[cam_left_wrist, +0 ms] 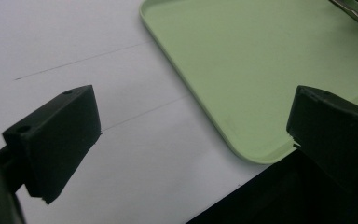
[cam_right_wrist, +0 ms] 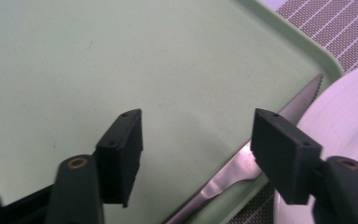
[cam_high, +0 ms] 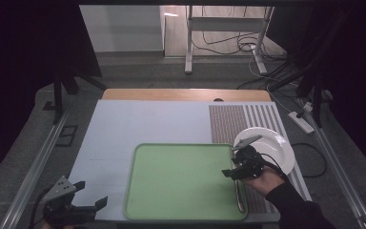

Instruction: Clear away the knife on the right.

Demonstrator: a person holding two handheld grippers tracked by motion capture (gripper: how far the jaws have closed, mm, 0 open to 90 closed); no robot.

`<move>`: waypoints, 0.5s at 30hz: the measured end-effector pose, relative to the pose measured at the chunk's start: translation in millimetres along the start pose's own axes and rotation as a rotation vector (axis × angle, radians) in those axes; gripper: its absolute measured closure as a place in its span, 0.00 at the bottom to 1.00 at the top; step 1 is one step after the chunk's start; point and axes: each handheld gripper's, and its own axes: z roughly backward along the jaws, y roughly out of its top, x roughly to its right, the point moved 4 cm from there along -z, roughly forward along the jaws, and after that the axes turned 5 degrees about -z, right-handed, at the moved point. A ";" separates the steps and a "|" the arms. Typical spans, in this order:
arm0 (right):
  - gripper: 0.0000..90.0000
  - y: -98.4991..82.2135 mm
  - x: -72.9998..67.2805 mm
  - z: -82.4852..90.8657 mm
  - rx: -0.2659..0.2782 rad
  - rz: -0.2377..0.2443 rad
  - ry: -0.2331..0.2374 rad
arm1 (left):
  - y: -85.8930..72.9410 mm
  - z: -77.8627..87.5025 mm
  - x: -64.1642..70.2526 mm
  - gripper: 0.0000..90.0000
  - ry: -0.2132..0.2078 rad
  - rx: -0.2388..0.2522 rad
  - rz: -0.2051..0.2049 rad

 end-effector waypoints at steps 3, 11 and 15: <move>0.31 -1.2 0.8 2.9 0.012 -0.009 -0.008 | 0.0 0.1 0.0 0.03 0.000 0.001 0.001; 0.18 -6.2 3.7 9.1 0.050 -0.020 0.000 | 0.3 -0.3 0.1 0.03 0.001 -0.001 -0.001; 0.13 -11.3 5.0 11.8 0.049 -0.036 0.000 | 0.4 -0.4 0.1 0.03 0.000 -0.001 -0.001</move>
